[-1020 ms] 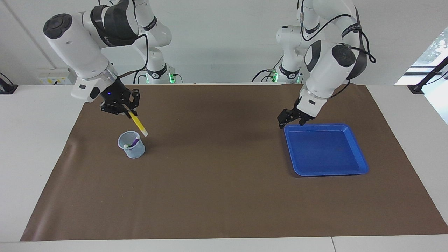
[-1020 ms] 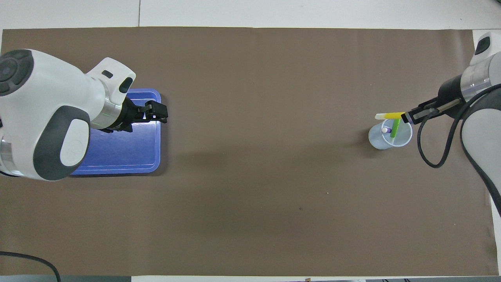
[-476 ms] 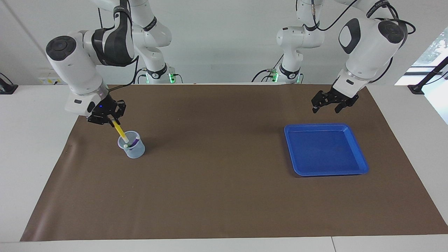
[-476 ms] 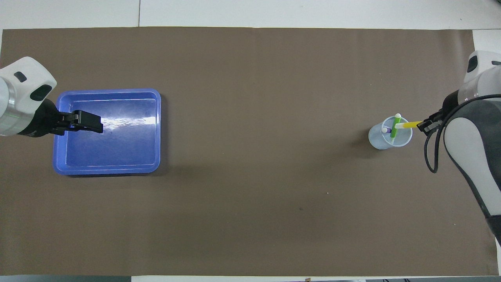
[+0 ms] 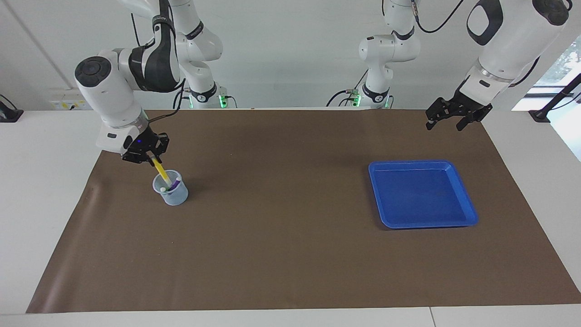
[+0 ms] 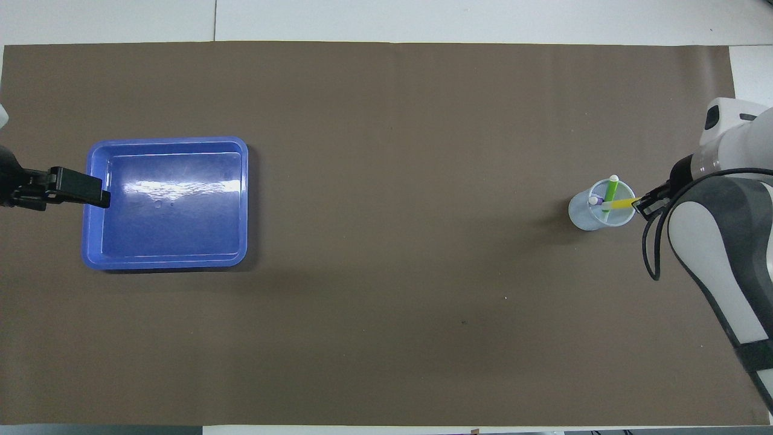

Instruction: Transfer and insert pens with both arms

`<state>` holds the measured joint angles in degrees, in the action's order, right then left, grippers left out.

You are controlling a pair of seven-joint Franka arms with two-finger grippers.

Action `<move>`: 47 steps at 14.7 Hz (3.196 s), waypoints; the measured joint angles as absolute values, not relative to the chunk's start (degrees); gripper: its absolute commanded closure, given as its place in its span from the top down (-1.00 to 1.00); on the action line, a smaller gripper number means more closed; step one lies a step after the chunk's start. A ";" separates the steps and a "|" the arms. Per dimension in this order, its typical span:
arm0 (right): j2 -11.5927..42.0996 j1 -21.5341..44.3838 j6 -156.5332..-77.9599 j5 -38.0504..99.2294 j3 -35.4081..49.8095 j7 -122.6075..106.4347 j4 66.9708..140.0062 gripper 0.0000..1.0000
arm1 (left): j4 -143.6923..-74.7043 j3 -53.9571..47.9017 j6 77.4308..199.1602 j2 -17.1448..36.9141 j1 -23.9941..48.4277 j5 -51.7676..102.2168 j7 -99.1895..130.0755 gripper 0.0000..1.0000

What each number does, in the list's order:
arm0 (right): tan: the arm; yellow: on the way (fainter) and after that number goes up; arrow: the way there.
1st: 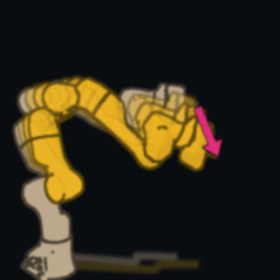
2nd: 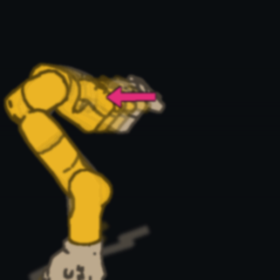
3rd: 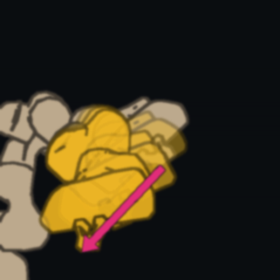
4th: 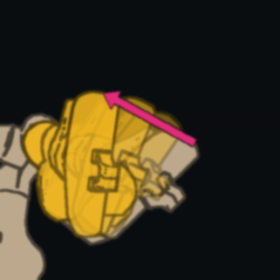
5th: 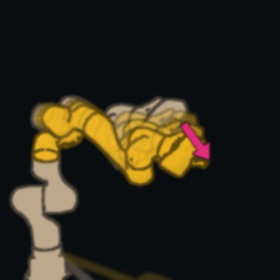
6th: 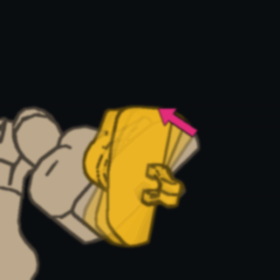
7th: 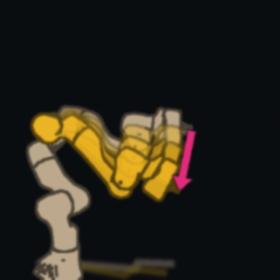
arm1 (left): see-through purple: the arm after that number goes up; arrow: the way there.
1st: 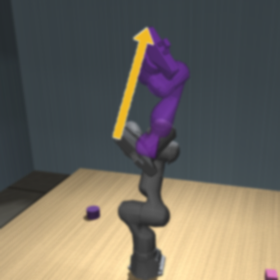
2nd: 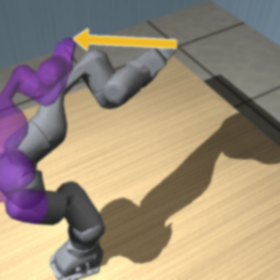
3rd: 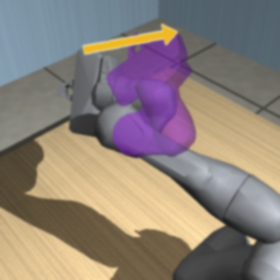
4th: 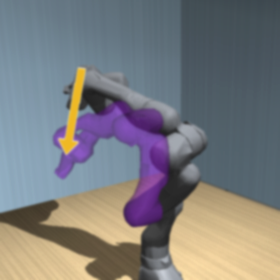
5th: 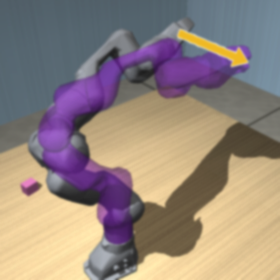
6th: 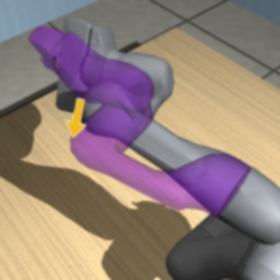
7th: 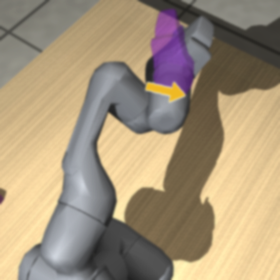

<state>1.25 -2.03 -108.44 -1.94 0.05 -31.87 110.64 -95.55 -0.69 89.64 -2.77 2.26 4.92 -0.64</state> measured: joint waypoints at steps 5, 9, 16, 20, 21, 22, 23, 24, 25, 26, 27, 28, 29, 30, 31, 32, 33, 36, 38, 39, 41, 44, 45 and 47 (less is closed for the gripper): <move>0.85 -1.99 -104.40 -1.86 0.07 -29.74 105.28 1.00 | -94.88 -0.87 87.91 -2.68 2.27 4.92 -0.77 1.00; -0.70 -1.78 -91.36 -1.81 0.82 -20.40 94.44 1.00 | -94.84 -0.88 87.91 -2.61 2.27 4.35 -0.93 1.00; -2.19 -2.72 -86.89 -1.81 0.03 -12.05 92.28 1.00 | -94.84 -0.97 87.88 -2.56 2.27 1.96 -1.79 1.00; -2.18 -2.32 -87.01 -1.81 -0.76 -11.32 92.28 1.00 | -94.84 -1.01 87.92 -2.56 2.27 1.71 -2.31 1.00; -2.18 -1.23 -87.21 -1.81 -1.92 -10.44 92.28 1.00 | -94.84 -1.01 87.92 -2.56 2.28 1.68 -2.37 1.00; -2.18 -0.05 -87.49 -1.81 -3.00 -9.29 92.28 1.00 | -94.84 -1.02 87.92 -2.56 2.29 1.66 -2.39 1.00; -2.18 0.96 -87.59 -1.81 -3.76 -8.25 92.28 1.00 | -94.83 -1.03 87.95 -2.56 2.31 1.65 -2.41 1.00; -2.18 1.87 -87.55 -1.81 -4.38 -7.54 92.31 1.00 | -94.80 -1.04 87.97 -2.56 2.33 1.63 -2.42 1.00; -2.17 2.60 -87.44 -1.81 -4.93 -6.83 92.38 1.00 | -94.78 -1.05 87.97 -2.56 2.35 1.60 -2.43 1.00; -2.14 3.14 -87.38 -1.81 -5.43 -6.30 92.42 1.00 | -94.77 -1.05 87.97 -2.56 2.35 1.58 -2.43 1.00; -2.12 3.88 -87.37 -1.80 -6.15 -5.96 92.42 1.00 | -94.76 -1.05 87.99 -2.56 2.35 1.55 -2.44 1.00; -2.11 4.60 -87.37 -1.80 -6.93 -5.78 92.42 1.00 | -94.75 -1.05 88.00 -2.56 2.35 1.54 -2.45 1.00; -2.10 4.97 -87.37 -1.80 -7.40 -5.75 92.43 1.00 | -94.75 -1.05 88.00 -2.56 2.35 1.54 -2.45 1.00; -2.09 5.01 -87.38 -1.80 -7.55 -5.75 92.43 1.00 | -94.75 -1.05 88.00 -2.56 2.35 1.54 -2.45 1.00; -2.09 5.01 -87.44 -1.80 -7.64 -5.75 92.42 1.00 | -94.75 -1.05 88.00 -2.56 2.34 1.54 -2.45 1.00; -2.09 5.01 -87.57 -1.80 -7.67 -5.74 92.42 1.00 | -94.75 -1.04 87.99 -2.55 2.32 1.54 -2.45 1.00; -2.06 5.01 -87.64 -1.78 -7.68 -5.73 92.42 1.00 | -94.75 -1.04 87.93 -2.54 2.30 1.54 -2.45 1.00; -1.96 4.92 -87.72 -1.24 -7.88 -4.87 92.42 1.00 | -94.76 -1.03 87.91 -2.54 2.26 1.54 -2.45 1.00; -1.86 3.84 -87.79 -1.18 -7.80 -4.50 92.42 1.00 | -94.76 -1.03 87.91 -2.54 2.25 1.54 -2.45 1.00; -1.84 3.03 -87.80 -1.11 -7.43 -4.50 92.41 1.00 | -94.76 -1.03 87.91 -2.54 2.25 1.54 -2.45 1.00; -1.84 2.43 -87.81 -1.08 -6.83 -4.50 92.37 1.00 | -94.76 -1.03 87.91 -2.54 2.25 1.54 -2.45 1.00; -1.84 2.42 -87.81 -1.07 -6.23 -4.50 92.34 1.00 | -94.76 -1.03 87.91 -2.54 2.25 1.54 -2.45 1.00; -1.84 2.42 -87.81 -1.07 -6.22 -4.50 92.34 1.00 | -94.76 -1.03 87.91 -2.54 2.25 1.54 -2.45 1.00; -1.84 2.37 -87.81 -1.04 -6.22 -4.50 92.34 1.00 | -94.76 -1.03 87.91 -2.54 2.25 1.54 -2.45 1.00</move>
<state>-1.84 2.37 -87.81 -1.04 -6.22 -4.50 92.34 -94.76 -1.03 87.91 -2.54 2.25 1.54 -2.45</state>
